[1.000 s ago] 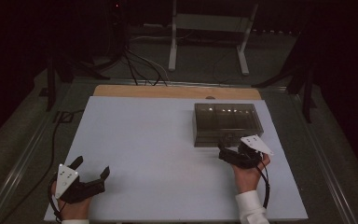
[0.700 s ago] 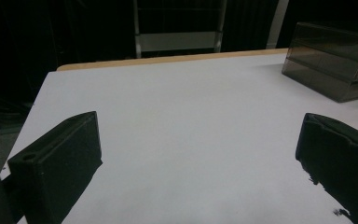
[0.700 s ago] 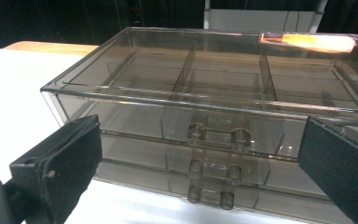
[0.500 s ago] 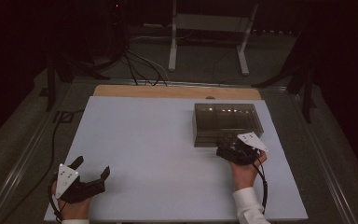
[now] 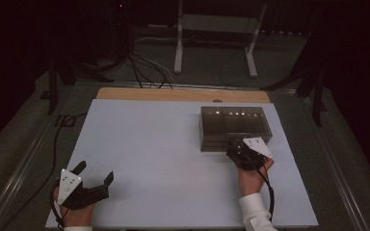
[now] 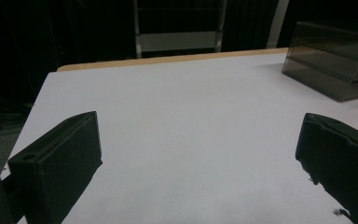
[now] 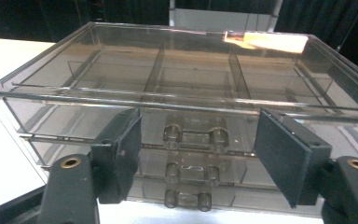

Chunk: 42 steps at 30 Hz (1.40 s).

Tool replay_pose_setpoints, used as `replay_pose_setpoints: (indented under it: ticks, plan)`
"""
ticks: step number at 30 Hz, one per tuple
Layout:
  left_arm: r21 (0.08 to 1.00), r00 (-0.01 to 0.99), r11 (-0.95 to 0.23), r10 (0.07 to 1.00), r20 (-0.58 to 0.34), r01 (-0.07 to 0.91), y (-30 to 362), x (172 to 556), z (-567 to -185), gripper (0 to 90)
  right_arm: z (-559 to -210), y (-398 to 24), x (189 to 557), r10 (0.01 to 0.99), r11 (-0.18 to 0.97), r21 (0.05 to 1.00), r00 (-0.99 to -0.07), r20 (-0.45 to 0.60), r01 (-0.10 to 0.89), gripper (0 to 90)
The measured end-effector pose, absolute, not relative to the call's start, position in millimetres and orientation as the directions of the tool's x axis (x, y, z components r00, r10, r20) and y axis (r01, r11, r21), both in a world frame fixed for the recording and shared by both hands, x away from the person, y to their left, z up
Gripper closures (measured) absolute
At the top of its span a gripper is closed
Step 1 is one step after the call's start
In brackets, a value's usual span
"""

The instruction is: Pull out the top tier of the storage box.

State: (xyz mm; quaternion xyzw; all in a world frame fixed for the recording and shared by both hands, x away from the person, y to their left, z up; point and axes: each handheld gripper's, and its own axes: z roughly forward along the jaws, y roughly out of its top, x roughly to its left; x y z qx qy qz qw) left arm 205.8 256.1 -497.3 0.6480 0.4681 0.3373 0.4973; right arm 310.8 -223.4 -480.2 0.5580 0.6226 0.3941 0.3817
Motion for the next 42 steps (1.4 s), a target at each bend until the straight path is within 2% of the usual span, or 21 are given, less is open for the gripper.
replay_pose_setpoints:
  ticks: [8,26,42]
  plan:
    - [0.960,0.335,-0.068,0.942,-0.028,0.270,256.3,205.9,-497.2,1.1,-485.2,-220.4,313.7,1.000,0.017,0.904,-0.019,-0.009,0.427,40.0]
    - [0.960,0.336,-0.066,0.941,-0.030,0.270,256.4,206.1,-497.2,1.1,-487.1,-209.9,316.8,1.000,0.017,0.911,0.002,-0.019,0.412,54.4]
    - [0.961,0.335,-0.065,0.942,-0.031,0.270,256.4,206.1,-497.2,1.1,-487.8,-211.2,320.6,1.000,0.014,0.911,0.002,-0.016,0.412,55.6]
